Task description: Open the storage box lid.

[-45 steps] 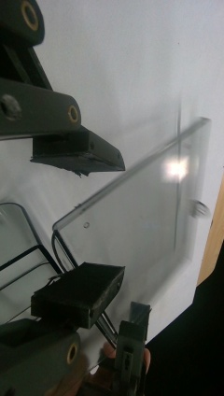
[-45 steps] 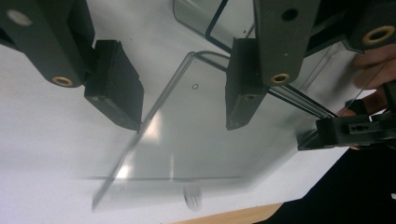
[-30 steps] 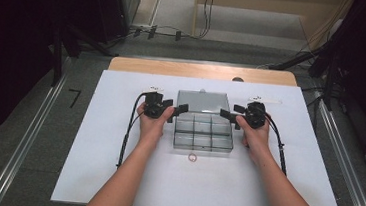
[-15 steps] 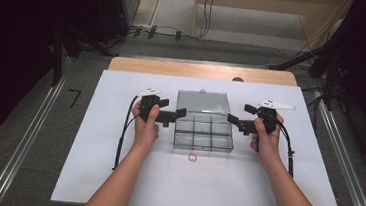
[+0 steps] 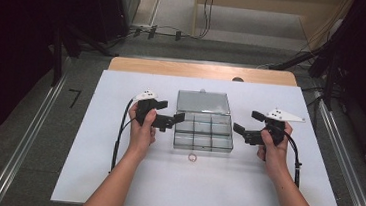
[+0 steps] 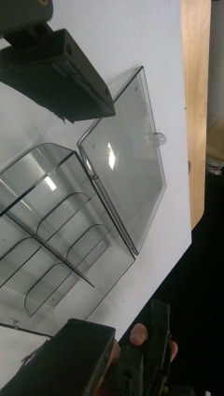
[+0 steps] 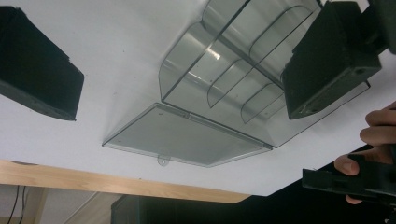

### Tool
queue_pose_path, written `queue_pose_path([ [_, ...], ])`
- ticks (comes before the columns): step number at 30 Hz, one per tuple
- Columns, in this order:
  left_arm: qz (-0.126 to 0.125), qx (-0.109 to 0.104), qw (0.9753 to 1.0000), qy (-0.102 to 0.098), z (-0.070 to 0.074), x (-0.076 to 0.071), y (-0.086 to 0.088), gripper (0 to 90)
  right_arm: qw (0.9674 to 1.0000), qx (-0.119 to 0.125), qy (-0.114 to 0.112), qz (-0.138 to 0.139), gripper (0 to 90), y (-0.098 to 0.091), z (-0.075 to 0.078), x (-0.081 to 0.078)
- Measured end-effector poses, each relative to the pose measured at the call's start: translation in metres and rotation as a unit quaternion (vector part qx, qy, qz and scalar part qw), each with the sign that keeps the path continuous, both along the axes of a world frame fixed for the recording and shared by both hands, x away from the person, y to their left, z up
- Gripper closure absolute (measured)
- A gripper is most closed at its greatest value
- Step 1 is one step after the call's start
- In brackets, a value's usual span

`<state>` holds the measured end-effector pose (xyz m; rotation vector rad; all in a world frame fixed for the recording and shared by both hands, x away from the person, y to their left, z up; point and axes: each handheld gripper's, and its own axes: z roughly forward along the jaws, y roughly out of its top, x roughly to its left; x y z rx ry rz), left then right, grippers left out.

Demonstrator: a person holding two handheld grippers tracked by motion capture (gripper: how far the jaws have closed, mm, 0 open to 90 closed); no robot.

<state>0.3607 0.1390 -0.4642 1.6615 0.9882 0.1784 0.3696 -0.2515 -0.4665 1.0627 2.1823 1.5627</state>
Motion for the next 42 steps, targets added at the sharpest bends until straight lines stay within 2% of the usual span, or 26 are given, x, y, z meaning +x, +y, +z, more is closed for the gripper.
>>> queue_pose_path([
  [10, -0.02, 0.013, 0.9997, -0.005, 0.006, -0.012, -0.003, 0.0, 1.0, -0.001, -0.008, -0.004, 0.0, -0.017, -0.002, -0.019],
  [19, -0.03, 0.014, 0.9994, -0.007, 0.009, -0.026, -0.002, 0.0, 0.9998, -0.001, -0.017, -0.008, 0.0, -0.032, -0.002, -0.036],
  [24, -0.037, 0.014, 0.9992, -0.006, 0.01, -0.034, -0.003, 0.0, 0.9999, -0.003, -0.01, -0.012, 0.0, -0.04, -0.003, -0.046],
  [27, -0.039, 0.016, 0.999, -0.012, 0.009, -0.04, -0.003, 0.0, 0.9998, -0.009, -0.012, -0.014, 0.0, -0.045, -0.003, -0.052],
  [31, -0.048, 0.012, 0.9987, -0.008, 0.008, -0.046, -0.002, 0.0, 0.9997, -0.009, -0.013, -0.019, 0.0, -0.051, -0.003, -0.059],
  [35, -0.058, 0.017, 0.9981, -0.009, 0.008, -0.053, -0.003, 0.0, 0.9996, -0.01, -0.016, -0.019, 0.0, -0.055, -0.004, -0.065],
  [42, -0.056, 0.025, 0.998, -0.014, 0.009, -0.061, -0.003, 0.0, 0.9995, -0.013, -0.016, -0.025, 0.0, -0.06, -0.004, -0.072],
])
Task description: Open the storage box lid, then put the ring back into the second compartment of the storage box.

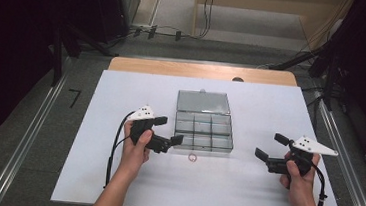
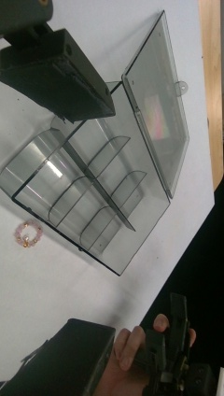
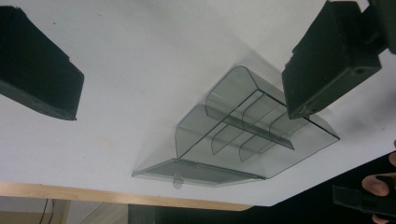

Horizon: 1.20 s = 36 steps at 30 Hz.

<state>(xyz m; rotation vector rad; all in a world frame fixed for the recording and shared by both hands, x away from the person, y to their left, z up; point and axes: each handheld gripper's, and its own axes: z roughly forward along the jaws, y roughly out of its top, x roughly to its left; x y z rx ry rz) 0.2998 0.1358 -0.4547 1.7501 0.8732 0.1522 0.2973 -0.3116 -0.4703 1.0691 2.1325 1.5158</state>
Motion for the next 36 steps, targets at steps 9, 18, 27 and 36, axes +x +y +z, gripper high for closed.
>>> queue_pose_path([
  [9, -0.023, 0.016, 0.9996, 0.007, -0.008, -0.01, -0.012, 0.0, 1.0, -0.005, -0.002, 0.0, 0.0, -0.006, -0.002, -0.009],
  [18, -0.047, 0.031, 0.9984, 0.003, -0.009, -0.018, -0.022, 0.0, 0.9999, -0.009, -0.007, -0.002, 0.0, -0.012, -0.002, -0.019],
  [27, -0.069, 0.055, 0.9961, 0.004, -0.013, -0.023, -0.032, 0.0, 0.9996, -0.024, -0.012, -0.009, 0.0, -0.022, -0.002, -0.027],
  [36, -0.085, 0.069, 0.994, 0.005, -0.016, -0.027, -0.039, 5.5, 0.9996, -0.019, -0.012, -0.017, 0.0, -0.035, -0.001, -0.034],
])
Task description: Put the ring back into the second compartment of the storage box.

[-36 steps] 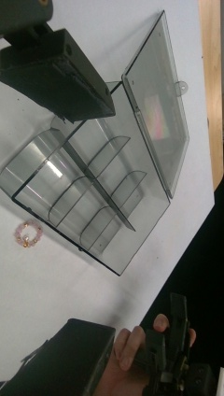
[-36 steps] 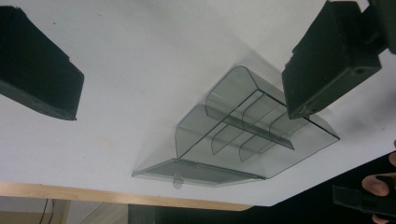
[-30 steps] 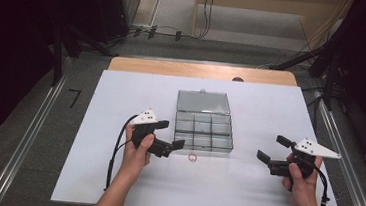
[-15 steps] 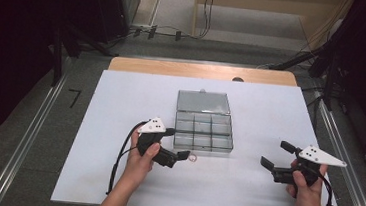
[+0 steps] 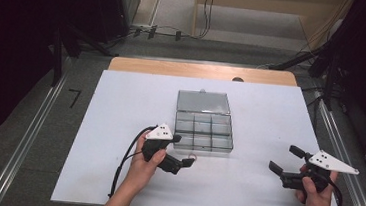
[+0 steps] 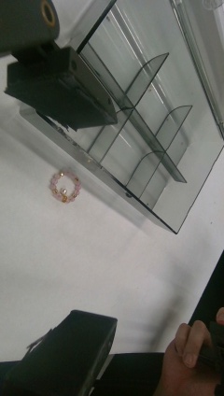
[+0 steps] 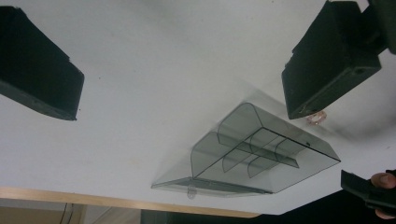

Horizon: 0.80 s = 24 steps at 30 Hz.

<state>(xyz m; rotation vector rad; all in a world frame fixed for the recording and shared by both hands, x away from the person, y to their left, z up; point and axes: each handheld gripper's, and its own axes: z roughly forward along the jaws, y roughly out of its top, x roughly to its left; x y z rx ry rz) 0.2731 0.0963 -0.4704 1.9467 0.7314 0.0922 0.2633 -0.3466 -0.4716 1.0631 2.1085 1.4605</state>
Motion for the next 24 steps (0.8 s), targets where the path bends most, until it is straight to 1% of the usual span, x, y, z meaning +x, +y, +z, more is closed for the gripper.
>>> queue_pose_path([
  [1, -0.003, 0.0, 1.0, 0.0, -0.001, 0.0, -0.001, 6.0, 1.0, 0.002, 0.001, -0.001, 0.0, -0.001, 0.0, -0.001],
  [3, -0.008, 0.004, 0.9999, 0.004, -0.002, -0.001, -0.004, 12.4, 1.0, 0.001, 0.002, 0.0, 0.0, -0.002, -0.001, -0.001],
  [5, -0.018, 0.005, 0.9998, 0.009, -0.003, -0.001, -0.007, 13.3, 1.0, -0.002, 0.001, -0.001, 0.0, -0.004, -0.002, -0.001],
  [6, -0.019, 0.005, 0.9997, 0.011, -0.003, -0.002, -0.008, 14.6, 1.0, -0.001, 0.001, -0.001, 0.0, -0.004, -0.002, 0.0],
  [7, -0.019, 0.007, 0.9997, 0.01, -0.003, -0.002, -0.01, 18.2, 1.0, 0.0, 0.005, -0.003, 0.0, -0.005, -0.003, 0.0],
  [10, -0.02, 0.017, 0.9996, 0.009, -0.003, -0.004, -0.012, 31.0, 1.0, -0.001, 0.003, -0.003, 0.0, -0.006, -0.003, 0.001],
  [12, -0.018, 0.024, 0.9995, 0.009, -0.003, -0.004, -0.012, 36.1, 1.0, -0.001, 0.003, -0.004, 0.0, -0.007, -0.003, 0.001],
  [14, -0.021, 0.025, 0.9995, 0.007, -0.004, -0.004, -0.013, 40.9, 1.0, -0.002, 0.002, -0.003, 0.0, -0.007, -0.003, 0.001],
  [16, -0.023, 0.033, 0.9992, 0.005, -0.005, -0.003, -0.013, 45.2, 1.0, -0.004, 0.001, -0.001, 0.0, -0.007, -0.004, 0.002],
  [17, -0.019, 0.038, 0.9991, 0.005, -0.006, -0.003, -0.015, 47.5, 1.0, -0.005, 0.003, -0.002, 0.0, -0.007, -0.005, 0.002],
  [20, -0.017, 0.042, 0.9989, 0.004, -0.009, -0.003, -0.017, 52.6, 1.0, -0.006, 0.002, -0.002, 0.0, -0.007, -0.005, 0.003],
  [24, -0.017, 0.064, 0.9978, -0.003, -0.016, -0.003, -0.024, 57.4, 1.0, -0.008, 0.002, -0.001, 0.0, -0.007, -0.005, 0.003],
])
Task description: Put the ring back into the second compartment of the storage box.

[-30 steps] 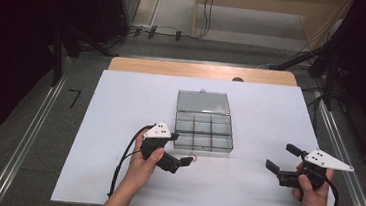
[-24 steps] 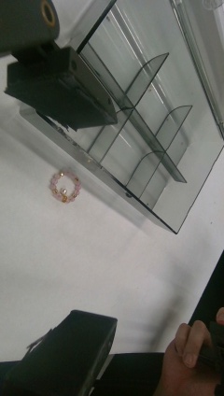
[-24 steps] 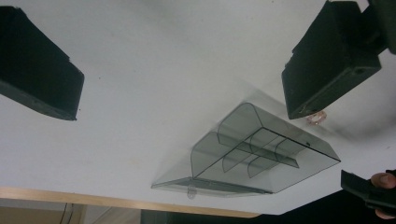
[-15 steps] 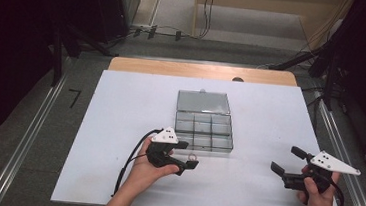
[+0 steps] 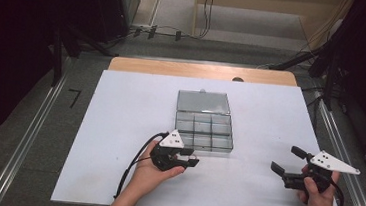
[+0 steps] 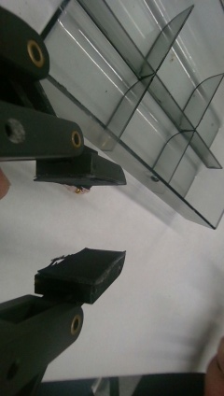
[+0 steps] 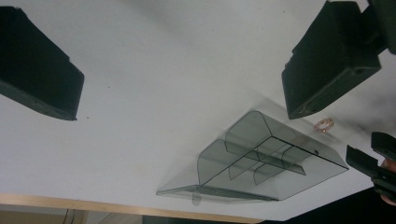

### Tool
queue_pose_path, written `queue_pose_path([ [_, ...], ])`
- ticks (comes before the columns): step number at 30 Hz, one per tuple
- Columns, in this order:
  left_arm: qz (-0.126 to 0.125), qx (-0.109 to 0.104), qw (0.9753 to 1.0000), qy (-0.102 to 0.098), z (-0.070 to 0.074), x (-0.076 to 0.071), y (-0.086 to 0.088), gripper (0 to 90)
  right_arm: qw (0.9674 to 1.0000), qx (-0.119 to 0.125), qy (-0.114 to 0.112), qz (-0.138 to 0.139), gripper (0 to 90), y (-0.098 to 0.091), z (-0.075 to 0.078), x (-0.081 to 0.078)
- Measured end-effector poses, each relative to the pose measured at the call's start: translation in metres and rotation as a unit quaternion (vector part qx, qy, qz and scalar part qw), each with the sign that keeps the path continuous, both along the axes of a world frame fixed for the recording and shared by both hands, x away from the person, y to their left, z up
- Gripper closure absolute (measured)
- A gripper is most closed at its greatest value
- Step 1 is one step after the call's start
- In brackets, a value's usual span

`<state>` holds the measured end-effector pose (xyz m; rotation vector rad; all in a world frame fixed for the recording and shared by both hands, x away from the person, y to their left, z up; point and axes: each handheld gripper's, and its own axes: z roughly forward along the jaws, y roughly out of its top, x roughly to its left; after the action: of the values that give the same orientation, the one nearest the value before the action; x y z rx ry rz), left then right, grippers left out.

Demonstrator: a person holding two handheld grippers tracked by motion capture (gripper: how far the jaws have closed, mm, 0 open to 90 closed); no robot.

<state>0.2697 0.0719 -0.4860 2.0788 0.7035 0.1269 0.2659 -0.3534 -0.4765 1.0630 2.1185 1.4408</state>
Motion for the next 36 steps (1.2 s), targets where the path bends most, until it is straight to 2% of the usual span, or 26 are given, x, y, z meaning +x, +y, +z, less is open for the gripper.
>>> queue_pose_path([
  [9, 0.011, 0.033, 0.9993, -0.017, -0.013, 0.001, -0.015, 62.6, 1.0, -0.003, -0.001, 0.004, 0.0, 0.002, 0.0, 0.0],
  [20, 0.029, 0.076, 0.9963, -0.03, -0.023, 0.003, -0.025, 66.2, 1.0, -0.002, 0.002, 0.004, 0.0, 0.002, -0.001, 0.0],
  [31, 0.046, 0.082, 0.995, -0.034, -0.024, 0.002, -0.025, 77.5, 1.0, 0.004, 0.005, 0.003, 0.0, 0.003, -0.001, 0.0],
  [36, 0.044, 0.076, 0.9959, -0.024, -0.024, 0.003, -0.025, 86.5, 1.0, 0.007, 0.002, 0.004, 0.0, 0.003, 0.0, -0.001],
])
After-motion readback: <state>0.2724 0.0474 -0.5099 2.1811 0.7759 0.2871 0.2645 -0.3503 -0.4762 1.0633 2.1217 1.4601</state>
